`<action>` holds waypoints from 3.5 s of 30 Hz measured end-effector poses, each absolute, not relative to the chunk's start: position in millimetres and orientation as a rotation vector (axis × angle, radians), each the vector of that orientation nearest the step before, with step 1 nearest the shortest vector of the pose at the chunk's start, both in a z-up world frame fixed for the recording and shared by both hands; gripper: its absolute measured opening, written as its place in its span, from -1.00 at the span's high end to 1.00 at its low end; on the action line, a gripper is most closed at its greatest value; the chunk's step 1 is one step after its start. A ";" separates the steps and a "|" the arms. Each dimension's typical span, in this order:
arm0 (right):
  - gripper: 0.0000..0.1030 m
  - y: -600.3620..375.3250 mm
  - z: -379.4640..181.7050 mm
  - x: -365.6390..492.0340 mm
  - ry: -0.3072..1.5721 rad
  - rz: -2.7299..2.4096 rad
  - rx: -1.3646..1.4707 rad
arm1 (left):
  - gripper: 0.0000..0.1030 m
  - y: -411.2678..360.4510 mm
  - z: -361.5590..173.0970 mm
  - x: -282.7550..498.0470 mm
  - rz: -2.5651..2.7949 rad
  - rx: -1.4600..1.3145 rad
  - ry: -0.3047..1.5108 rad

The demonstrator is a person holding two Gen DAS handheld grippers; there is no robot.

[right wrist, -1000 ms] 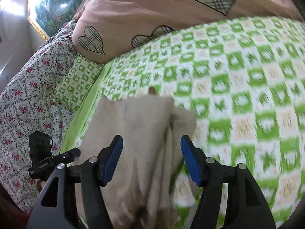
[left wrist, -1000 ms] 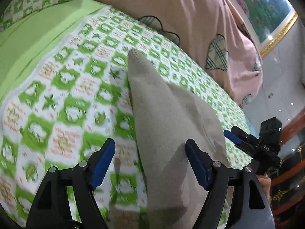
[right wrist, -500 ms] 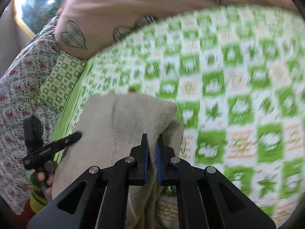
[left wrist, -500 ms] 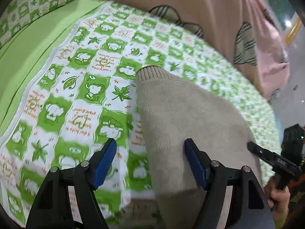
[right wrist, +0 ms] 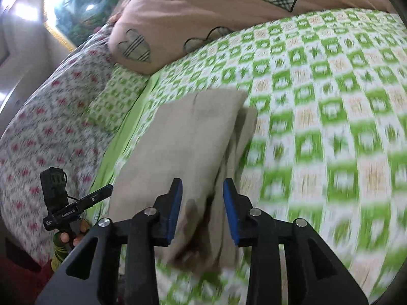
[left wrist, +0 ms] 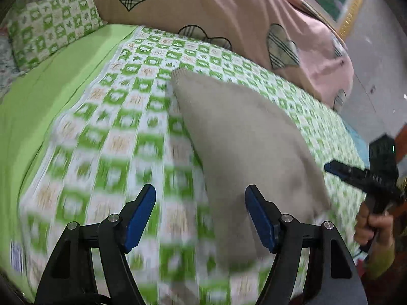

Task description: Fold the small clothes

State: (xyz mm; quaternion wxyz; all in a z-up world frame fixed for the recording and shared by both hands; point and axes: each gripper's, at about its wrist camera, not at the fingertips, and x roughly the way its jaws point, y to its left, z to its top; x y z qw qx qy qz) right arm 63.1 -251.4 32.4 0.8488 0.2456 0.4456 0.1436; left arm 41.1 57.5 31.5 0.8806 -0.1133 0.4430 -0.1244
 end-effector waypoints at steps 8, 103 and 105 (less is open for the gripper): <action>0.32 -235.6 17.2 25.0 0.954 0.332 0.532 | -0.46 29.1 9.3 -11.7 -0.278 -0.115 0.904; 0.71 -196.5 -15.5 53.7 1.049 0.150 0.263 | 0.64 11.5 -11.1 34.1 -0.425 -0.305 0.986; 0.71 -196.3 -14.1 50.8 1.044 0.147 0.257 | 0.62 7.3 -8.4 30.1 -0.407 -0.289 0.981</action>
